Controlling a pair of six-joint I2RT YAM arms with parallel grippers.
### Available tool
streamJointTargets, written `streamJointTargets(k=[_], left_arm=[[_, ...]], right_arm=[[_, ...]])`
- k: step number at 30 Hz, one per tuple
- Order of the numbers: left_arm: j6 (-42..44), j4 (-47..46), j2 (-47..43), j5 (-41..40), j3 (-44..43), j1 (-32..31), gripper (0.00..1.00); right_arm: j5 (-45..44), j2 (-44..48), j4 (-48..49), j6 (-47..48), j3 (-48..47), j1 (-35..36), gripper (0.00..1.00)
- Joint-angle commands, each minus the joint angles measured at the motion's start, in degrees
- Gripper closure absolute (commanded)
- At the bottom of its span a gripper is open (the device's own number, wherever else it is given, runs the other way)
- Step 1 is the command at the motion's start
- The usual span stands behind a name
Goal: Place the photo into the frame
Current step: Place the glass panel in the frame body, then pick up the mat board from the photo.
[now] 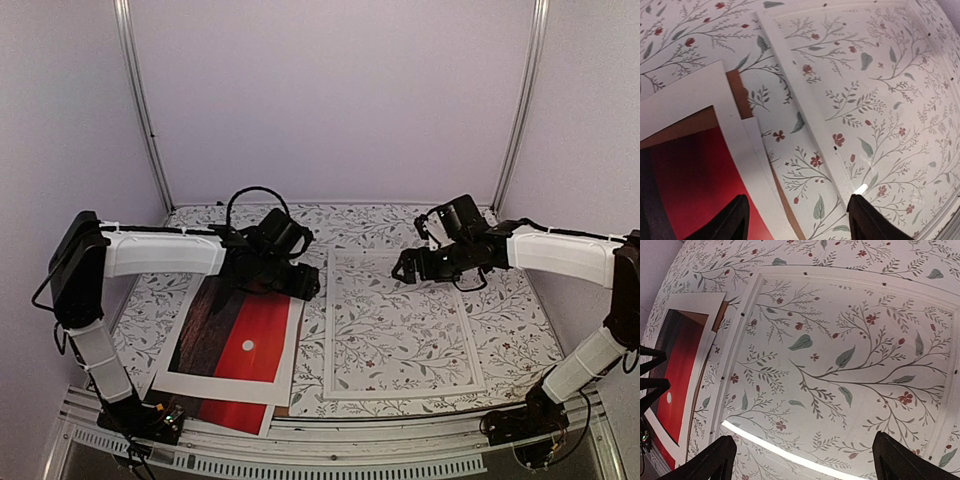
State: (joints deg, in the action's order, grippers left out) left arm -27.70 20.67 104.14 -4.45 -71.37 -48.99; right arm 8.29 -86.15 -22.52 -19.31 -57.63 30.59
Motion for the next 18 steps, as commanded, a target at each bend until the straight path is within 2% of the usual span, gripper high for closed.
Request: streamJointTargets(k=[1,9,14,18], left_arm=[[2.5,7.4,-3.4,-9.8,2.9,3.2,0.26],[1.5,7.2,-15.3,-10.1,14.1,13.2,0.04],[0.6,6.8,-21.5,-9.5,21.5,22.0,0.00],[-1.3,5.8,-22.4,-7.7,24.4,27.4,0.00]], right_arm=[[2.8,-3.0,5.1,-2.2,-3.7,5.5,0.01],[5.0,-14.9,9.3,-4.6,-13.5,17.8,0.01],[6.0,-25.2,8.9,-4.9,-23.2,24.3,0.01],[6.6,-31.7,6.9,-4.9,-29.1,26.6,0.01]])
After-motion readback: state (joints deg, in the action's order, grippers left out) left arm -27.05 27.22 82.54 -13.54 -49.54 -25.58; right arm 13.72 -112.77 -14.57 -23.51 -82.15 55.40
